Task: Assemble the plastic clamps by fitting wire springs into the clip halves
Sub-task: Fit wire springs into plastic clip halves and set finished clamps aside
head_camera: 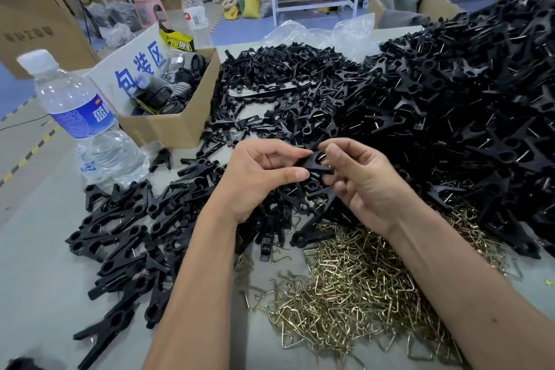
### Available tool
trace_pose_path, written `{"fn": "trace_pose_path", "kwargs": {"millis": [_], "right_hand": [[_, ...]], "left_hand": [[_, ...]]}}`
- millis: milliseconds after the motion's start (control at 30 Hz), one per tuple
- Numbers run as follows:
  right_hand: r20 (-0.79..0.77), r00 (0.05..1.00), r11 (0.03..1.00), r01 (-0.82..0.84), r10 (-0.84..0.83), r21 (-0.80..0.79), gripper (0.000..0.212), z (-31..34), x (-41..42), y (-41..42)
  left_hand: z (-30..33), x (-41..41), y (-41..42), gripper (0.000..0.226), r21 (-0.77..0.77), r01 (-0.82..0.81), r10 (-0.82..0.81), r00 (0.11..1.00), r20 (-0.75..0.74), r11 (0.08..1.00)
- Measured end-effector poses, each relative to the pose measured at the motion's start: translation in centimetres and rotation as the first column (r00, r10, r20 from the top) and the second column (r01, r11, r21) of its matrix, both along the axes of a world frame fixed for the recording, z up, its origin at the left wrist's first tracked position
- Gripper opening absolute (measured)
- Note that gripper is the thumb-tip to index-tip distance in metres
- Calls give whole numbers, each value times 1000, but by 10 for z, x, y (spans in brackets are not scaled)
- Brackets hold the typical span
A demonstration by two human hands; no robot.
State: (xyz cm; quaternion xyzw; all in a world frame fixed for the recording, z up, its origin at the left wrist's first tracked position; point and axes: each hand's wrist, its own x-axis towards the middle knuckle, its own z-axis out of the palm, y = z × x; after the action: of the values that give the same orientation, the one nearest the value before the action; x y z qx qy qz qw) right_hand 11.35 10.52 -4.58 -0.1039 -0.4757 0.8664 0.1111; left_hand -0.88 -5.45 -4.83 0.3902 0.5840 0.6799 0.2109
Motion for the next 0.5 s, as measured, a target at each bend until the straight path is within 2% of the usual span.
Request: {"fn": "trace_pose_path", "kwargs": {"millis": [100, 167, 333, 500], "right_hand": [[39, 988, 989, -146, 146, -8, 44, 0, 0, -3], [23, 973, 974, -227, 228, -26, 48, 1, 2, -2], [-54, 945, 933, -328, 323, -146, 37, 0, 4, -1], [-190, 879, 764, -475, 438, -437, 29, -1, 3, 1]], "left_hand": [[-1, 3, 1, 30, 13, 29, -29, 999, 31, 1000], [-1, 2, 0, 37, 23, 7, -8, 999, 54, 1000], [-2, -1, -2, 55, 49, 9, -13, 996, 89, 999], [-2, 1, 1, 51, 45, -15, 13, 998, 61, 999]]}}
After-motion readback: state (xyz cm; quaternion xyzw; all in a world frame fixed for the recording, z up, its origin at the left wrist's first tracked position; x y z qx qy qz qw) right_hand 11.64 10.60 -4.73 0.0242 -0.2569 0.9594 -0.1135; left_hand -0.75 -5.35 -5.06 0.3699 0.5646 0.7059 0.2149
